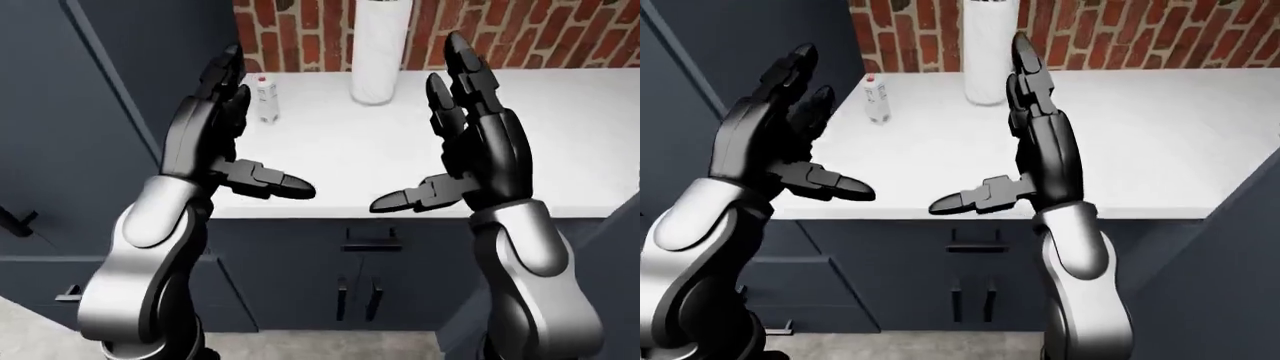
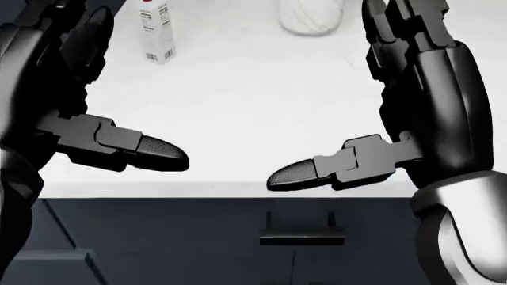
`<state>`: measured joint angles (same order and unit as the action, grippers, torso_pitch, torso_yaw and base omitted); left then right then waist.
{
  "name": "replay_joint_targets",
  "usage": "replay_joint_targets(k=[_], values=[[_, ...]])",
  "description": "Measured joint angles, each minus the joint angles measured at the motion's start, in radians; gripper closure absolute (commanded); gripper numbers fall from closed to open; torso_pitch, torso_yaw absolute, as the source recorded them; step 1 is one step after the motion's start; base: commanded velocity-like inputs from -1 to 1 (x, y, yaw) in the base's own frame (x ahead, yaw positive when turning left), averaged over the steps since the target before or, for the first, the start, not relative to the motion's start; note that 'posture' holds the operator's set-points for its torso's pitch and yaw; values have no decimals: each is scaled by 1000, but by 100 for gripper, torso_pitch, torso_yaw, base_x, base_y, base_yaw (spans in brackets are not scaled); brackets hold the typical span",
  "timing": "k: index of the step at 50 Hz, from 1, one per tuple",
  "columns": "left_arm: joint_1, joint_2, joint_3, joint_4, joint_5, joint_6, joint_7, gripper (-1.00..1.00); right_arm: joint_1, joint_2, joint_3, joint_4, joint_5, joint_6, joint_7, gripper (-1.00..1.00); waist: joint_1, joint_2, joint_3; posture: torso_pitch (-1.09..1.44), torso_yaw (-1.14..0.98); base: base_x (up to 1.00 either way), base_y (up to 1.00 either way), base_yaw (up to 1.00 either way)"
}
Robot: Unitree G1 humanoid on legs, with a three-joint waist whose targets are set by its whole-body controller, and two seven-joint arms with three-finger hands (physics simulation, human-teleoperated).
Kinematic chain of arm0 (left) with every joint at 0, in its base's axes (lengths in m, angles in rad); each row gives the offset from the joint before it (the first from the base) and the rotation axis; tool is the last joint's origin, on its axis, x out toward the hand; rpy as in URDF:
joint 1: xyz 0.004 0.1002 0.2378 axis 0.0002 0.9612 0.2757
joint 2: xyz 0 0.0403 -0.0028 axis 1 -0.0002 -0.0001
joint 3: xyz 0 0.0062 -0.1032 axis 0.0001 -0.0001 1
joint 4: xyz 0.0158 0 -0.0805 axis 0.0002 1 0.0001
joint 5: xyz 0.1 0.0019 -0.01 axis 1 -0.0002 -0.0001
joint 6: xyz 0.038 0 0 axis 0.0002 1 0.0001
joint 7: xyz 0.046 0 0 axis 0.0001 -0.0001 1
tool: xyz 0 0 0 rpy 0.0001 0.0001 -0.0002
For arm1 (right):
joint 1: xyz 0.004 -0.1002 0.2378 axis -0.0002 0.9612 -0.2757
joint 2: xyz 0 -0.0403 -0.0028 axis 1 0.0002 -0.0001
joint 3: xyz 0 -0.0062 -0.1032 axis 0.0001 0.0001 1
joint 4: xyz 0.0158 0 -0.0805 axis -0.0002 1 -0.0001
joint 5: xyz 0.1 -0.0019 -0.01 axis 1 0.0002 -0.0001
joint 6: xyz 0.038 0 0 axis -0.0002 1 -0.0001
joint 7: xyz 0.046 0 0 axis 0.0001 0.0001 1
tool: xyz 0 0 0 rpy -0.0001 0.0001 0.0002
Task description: Move the drinks to the dining counter.
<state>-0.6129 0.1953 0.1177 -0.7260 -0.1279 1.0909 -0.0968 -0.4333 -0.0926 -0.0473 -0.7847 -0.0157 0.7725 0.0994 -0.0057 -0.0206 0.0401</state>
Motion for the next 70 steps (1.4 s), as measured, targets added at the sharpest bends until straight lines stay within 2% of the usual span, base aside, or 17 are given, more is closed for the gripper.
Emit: replay_joint_targets(k=[3,5,6,9,14,18,20,21,23,25,27,30,32,38,45,53,70], values=[[0,-2,-3,-8,1,-16,2,-100,0,0,-2,-3,1,-12,-1,-100,-15,34,-4,0,0,49,4,0],[8,-3,-5,-8,1,-24,1,-100,-3,3,1,2,2,-19,-3,-100,-6,79,-11,0,0,12,0,0],[14,0,-2,-4,1,-23,0,-100,3,13,6,6,5,-21,-3,-100,-5,75,-9,0,0,0,0,0],[29,2,14,19,8,-1,6,-100,10,18,26,29,21,-9,4,-100,-1,89,32,0,0,0,0,0],[26,2,6,13,9,-5,6,-100,4,16,12,18,25,-2,-4,-100,-3,40,37,0,0,0,0,0],[18,3,9,10,9,-9,4,-100,3,14,11,1,43,-25,-4,-100,7,-14,-3,0,0,0,0,36],[23,-9,-7,21,2,-2,1,-100,18,9,-6,8,46,-26,-8,-100,5,9,9,0,0,0,0,100],[26,-11,-13,18,-5,5,-2,-100,22,8,-14,12,46,-19,-13,-100,5,5,17,0,0,0,0,100],[34,-11,-14,-2,-13,5,-3,-100,18,8,-22,19,49,-6,-20,-100,15,-8,6,0,0,0,0,100],[29,-2,-1,-14,-11,2,1,-100,23,7,-19,6,66,-1,-21,-100,15,-6,-10,0,0,0,0,100],[28,7,25,-22,7,-8,15,-100,40,-1,-2,-10,82,-3,-15,-100,4,-2,-1,0,0,0,25,0],[17,-5,-2,-14,23,-19,21,-100,17,-17,-24,-17,86,-5,-20,-100,-25,29,17,0,0,0,0,0],[17,-7,-30,-3,20,-14,9,-100,3,-14,-33,-16,79,-12,-30,-100,-21,51,7,0,0,0,0,0],[25,-37,-70,54,56,-25,-14,-100,17,-4,-1,1,88,-9,-25,-100,4,-9,11,0,0,0,0,0],[-64,-36,-57,197,104,-84,-29,-100,16,-11,-21,-9,84,-15,-33,-100,12,10,-1,0,0,0,0,0],[-193,-5,-37,380,124,-130,-32,-100,20,-8,-9,-18,86,-2,-33,-100,10,4,-7,0,0,0,0,0],[-385,22,-19,1065,126,-473,26,-100,12,-3,-11,-3,91,-19,-40,-100,7,2,-13,0,0,0,0,0]])
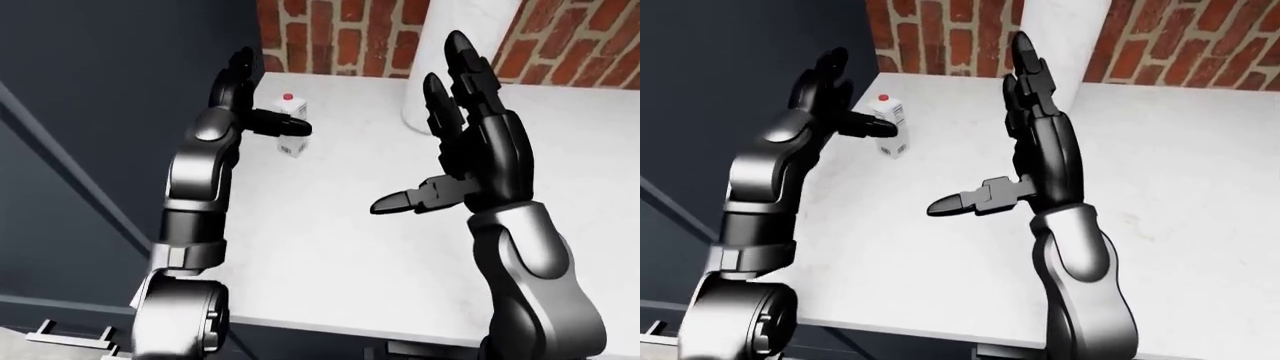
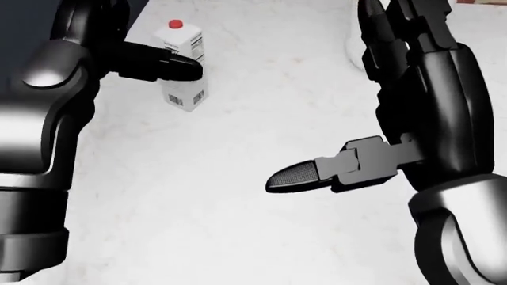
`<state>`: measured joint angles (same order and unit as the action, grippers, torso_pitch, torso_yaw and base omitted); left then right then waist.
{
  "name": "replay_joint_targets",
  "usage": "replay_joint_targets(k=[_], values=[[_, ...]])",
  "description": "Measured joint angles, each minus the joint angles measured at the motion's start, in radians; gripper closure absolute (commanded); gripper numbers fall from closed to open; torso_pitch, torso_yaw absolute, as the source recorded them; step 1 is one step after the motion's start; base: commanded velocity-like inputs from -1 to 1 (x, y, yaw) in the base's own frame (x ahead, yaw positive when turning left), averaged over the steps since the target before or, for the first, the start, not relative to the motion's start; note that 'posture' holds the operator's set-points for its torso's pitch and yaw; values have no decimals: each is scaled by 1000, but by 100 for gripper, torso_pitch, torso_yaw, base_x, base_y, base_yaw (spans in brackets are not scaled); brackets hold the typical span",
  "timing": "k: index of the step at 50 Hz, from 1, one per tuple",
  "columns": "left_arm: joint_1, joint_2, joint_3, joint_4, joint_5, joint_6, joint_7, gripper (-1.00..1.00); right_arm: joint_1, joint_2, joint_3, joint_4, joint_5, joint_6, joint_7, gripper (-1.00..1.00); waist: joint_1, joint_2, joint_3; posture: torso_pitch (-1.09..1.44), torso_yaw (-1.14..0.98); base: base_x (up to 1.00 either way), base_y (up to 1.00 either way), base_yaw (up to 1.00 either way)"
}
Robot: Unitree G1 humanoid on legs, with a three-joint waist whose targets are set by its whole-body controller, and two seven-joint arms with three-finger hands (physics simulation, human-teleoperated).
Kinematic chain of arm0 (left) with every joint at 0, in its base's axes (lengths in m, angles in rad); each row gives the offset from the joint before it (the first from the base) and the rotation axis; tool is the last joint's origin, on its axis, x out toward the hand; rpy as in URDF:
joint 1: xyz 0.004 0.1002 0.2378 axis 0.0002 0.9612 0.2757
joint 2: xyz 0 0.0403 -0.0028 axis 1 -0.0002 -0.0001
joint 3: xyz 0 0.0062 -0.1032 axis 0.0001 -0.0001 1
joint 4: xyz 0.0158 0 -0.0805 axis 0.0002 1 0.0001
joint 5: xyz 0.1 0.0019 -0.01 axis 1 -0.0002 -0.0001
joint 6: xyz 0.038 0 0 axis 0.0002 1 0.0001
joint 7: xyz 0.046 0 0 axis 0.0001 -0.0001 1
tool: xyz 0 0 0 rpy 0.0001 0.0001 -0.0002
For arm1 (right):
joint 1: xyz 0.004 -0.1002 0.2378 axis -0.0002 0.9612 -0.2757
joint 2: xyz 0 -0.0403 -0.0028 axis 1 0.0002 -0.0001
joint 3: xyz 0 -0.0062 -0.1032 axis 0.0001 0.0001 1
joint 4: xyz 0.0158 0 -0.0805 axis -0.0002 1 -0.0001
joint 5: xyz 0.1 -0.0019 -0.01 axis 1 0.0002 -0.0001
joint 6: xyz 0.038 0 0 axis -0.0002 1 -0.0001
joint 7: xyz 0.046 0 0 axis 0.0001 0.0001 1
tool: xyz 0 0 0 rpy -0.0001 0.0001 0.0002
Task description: Move the drinks to the dining counter.
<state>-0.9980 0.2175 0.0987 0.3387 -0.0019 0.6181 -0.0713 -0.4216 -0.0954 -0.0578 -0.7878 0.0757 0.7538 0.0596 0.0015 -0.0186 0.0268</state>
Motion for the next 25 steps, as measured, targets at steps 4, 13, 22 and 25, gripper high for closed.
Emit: replay_joint_targets(k=[4,13,22,25], values=[[-4,3,0,62,1,-38,11,-100,-5,-2,-3,-7,4,12,-2,-100,-1,0,1,0,0,0,0,0],[-35,-2,-7,216,7,-140,16,-100,-2,-6,-5,-3,5,6,-3,-100,1,1,-4,0,0,0,0,0],[-71,-9,-11,411,23,-251,24,-100,-3,-6,-8,17,5,-16,-6,-100,1,-1,-8,0,0,0,0,0],[-75,-12,-11,471,27,-289,25,-100,0,-7,-9,20,5,-23,-6,-100,2,-3,-10,0,0,0,0,0]])
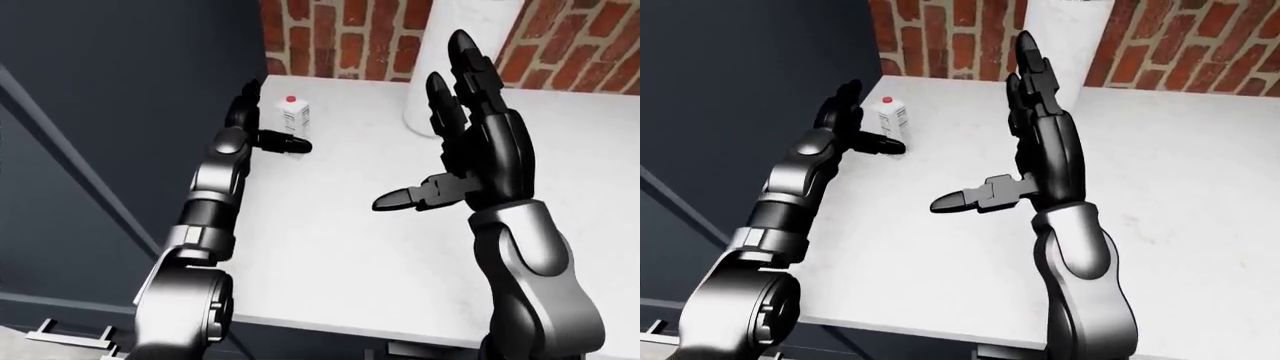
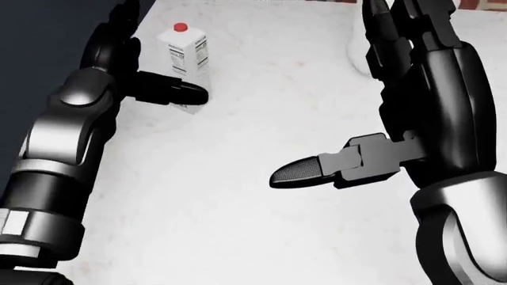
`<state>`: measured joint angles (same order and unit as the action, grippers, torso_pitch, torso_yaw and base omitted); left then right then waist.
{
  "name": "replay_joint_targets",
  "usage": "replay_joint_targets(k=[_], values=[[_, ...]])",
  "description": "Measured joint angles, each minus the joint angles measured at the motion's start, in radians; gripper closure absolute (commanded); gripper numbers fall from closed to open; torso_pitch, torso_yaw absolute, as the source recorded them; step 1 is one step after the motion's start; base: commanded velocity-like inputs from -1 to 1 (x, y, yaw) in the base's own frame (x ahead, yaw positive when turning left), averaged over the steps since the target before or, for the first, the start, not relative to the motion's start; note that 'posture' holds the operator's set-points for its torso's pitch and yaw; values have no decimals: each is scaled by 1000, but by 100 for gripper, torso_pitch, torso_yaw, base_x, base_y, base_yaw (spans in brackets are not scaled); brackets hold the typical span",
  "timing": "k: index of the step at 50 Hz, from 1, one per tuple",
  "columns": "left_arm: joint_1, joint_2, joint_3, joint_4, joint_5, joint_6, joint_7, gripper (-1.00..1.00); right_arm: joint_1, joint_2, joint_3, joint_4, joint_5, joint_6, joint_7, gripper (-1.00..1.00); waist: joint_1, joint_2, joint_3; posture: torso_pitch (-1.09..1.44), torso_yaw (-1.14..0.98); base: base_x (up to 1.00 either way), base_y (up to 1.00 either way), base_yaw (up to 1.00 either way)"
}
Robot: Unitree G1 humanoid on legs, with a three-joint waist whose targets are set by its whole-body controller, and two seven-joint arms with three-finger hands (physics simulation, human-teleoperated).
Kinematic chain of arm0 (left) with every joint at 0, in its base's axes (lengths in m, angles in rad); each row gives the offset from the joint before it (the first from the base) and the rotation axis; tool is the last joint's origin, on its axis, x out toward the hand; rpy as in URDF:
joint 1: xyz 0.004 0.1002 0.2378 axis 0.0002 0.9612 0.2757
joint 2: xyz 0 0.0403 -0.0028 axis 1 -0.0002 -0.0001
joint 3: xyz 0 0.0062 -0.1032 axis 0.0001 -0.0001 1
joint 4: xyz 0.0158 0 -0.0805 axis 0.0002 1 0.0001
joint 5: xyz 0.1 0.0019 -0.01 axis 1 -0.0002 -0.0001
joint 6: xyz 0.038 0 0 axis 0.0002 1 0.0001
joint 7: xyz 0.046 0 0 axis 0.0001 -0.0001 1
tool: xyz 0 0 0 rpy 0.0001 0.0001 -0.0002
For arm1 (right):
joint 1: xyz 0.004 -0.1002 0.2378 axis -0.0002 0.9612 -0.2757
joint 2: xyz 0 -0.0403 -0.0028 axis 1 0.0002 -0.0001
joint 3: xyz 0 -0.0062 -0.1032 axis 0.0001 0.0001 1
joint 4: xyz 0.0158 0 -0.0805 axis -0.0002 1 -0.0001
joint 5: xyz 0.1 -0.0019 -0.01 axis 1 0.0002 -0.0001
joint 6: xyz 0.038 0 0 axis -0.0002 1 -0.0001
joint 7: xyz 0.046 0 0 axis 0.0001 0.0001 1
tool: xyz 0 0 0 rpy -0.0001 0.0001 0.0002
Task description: Move the drinks to the dining counter.
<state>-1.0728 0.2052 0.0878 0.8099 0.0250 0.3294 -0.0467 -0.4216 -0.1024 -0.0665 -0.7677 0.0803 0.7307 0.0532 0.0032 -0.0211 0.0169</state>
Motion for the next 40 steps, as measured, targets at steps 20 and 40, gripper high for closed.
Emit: replay_joint_targets(k=[20,40], values=[[-85,-38,1,302,8,-173,10,-100,17,7,10,1,-8,-18,5,-100,0,-5,-8,0,0,0,0,0],[-58,-43,-3,245,-12,-150,13,100,34,12,10,6,-13,-38,14,-100,-4,-3,-6,0,0,0,0,0]])
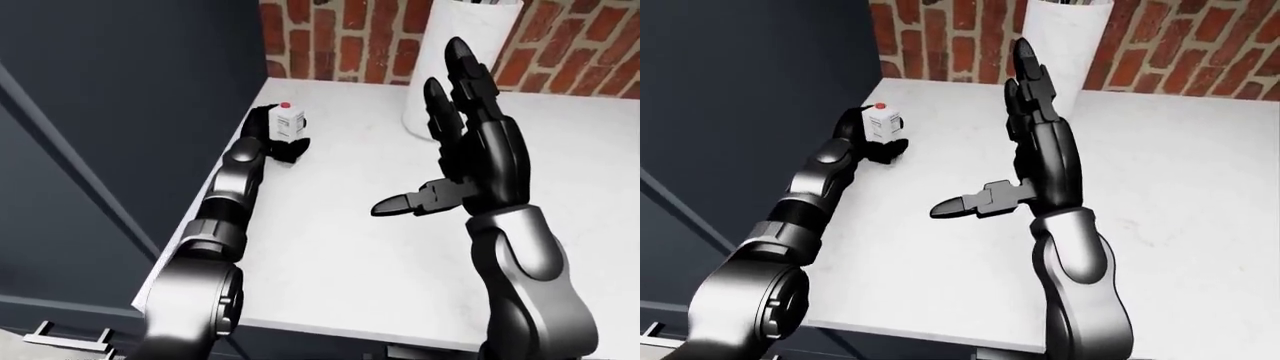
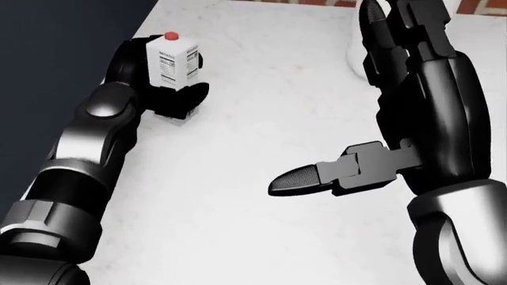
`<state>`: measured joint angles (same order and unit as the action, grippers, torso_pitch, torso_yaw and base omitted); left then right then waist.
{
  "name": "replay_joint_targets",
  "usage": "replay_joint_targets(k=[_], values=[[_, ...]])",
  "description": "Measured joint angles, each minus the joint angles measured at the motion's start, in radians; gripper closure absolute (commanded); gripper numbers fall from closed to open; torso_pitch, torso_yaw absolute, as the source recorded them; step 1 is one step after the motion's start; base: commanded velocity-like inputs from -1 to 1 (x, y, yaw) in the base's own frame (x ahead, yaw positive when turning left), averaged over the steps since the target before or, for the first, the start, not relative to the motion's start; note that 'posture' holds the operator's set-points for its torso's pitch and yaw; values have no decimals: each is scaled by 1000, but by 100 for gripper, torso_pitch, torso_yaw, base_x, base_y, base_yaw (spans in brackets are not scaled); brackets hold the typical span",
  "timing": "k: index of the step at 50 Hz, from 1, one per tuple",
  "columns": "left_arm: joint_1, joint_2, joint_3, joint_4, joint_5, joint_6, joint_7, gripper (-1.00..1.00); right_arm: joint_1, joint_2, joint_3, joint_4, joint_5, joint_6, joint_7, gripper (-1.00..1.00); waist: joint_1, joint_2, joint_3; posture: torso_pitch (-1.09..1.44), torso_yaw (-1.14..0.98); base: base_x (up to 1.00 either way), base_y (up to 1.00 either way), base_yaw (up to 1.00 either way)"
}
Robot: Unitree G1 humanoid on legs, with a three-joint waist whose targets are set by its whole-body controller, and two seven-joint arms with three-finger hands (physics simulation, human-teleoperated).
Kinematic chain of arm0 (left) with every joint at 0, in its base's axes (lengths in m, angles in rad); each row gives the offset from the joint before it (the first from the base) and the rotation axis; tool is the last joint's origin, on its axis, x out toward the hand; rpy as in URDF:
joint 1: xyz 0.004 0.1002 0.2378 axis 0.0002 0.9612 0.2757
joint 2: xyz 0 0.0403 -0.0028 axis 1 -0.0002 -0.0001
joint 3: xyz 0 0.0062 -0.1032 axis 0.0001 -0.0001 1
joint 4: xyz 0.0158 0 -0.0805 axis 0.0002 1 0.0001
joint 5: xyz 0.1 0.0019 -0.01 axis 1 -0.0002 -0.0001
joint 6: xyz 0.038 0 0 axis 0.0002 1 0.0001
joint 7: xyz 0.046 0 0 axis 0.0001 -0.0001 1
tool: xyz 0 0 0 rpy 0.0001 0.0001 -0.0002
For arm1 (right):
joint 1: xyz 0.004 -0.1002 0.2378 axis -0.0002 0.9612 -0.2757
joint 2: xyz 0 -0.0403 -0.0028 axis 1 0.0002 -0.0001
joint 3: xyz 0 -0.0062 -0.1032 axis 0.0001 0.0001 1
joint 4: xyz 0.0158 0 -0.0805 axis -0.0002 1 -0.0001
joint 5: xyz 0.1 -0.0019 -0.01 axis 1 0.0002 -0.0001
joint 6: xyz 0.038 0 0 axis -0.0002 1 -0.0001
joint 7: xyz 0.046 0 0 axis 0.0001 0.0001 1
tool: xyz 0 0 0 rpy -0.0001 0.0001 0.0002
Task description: Move the drinks to the dining counter.
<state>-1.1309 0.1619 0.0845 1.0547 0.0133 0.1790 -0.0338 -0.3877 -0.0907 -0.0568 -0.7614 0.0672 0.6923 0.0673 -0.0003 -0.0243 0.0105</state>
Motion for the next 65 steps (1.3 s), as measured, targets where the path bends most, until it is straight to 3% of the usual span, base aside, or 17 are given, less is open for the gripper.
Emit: replay_joint_targets(k=[4,8,15,21,24,26,33,38,41,46,51,53,54,56,59,63,65], values=[[50,1,-13,-174,2,103,-12,100,-6,-5,-3,-5,1,13,0,-100,-2,1,9,0,0,0,0,0],[144,2,-28,-493,5,250,-30,100,-13,-10,-13,-4,2,29,-3,-100,-4,3,14,0,0,-2,0,0],[206,-2,-24,-795,20,424,-60,100,-27,-8,-6,-23,2,56,-13,-100,8,11,-16,0,0,-25,0,0],[224,-12,-33,-823,26,472,-80,100,-28,-13,-10,-19,0,60,-19,-100,-9,20,-11,0,0,-54,0,0],[225,-21,-46,-817,19,475,-90,100,-24,-15,-19,-16,-10,71,-26,-100,-12,-10,-13,0,0,-55,0,0],[223,-19,-44,-819,17,479,-92,100,-32,-15,-15,-20,-13,75,-26,-100,-5,-11,-17,0,0,-56,4,0],[212,-9,-27,-831,20,480,-85,100,-43,-16,-7,-31,-14,83,-17,-100,11,17,-10,0,0,-55,9,0],[211,-3,-27,-838,17,478,-89,100,-39,-7,6,-32,-22,70,-13,-100,25,72,-2,0,0,-56,10,0],[235,3,-11,-831,24,489,-82,100,-26,0,25,-21,-16,73,-2,-100,36,77,-4,0,0,-55,11,0],[228,0,-15,-826,25,489,-80,100,-33,-1,11,-30,-23,68,-3,-100,20,52,-13,0,0,-55,12,0],[228,-4,-24,-840,23,472,-85,100,-31,3,17,-28,-25,54,-1,-100,8,24,11,0,0,-55,12,0],[223,-4,-24,-840,23,472,-86,100,-37,2,12,-34,-24,63,0,-100,4,4,22,0,0,-55,12,0],[221,-4,-24,-843,23,474,-86,100,-39,1,9,-37,-23,65,0,-100,2,-21,22,0,0,-56,12,0],[236,-15,-31,-849,23,475,-87,100,-26,-5,-1,-38,-24,68,-2,-100,-20,-29,12,0,0,-55,12,0],[254,-19,-45,-840,19,494,-96,100,-29,2,-9,-31,-21,79,-5,-100,-13,-45,-18,0,0,-55,14,33],[258,-22,-53,-881,9,501,-106,100,-28,3,-31,-45,16,75,-18,-100,4,37,30,0,0,-33,0,100],[263,-12,-40,-905,9,500,-107,100,-20,7,-26,-35,34,78,-21,-100,6,62,41,0,0,-27,0,100]])
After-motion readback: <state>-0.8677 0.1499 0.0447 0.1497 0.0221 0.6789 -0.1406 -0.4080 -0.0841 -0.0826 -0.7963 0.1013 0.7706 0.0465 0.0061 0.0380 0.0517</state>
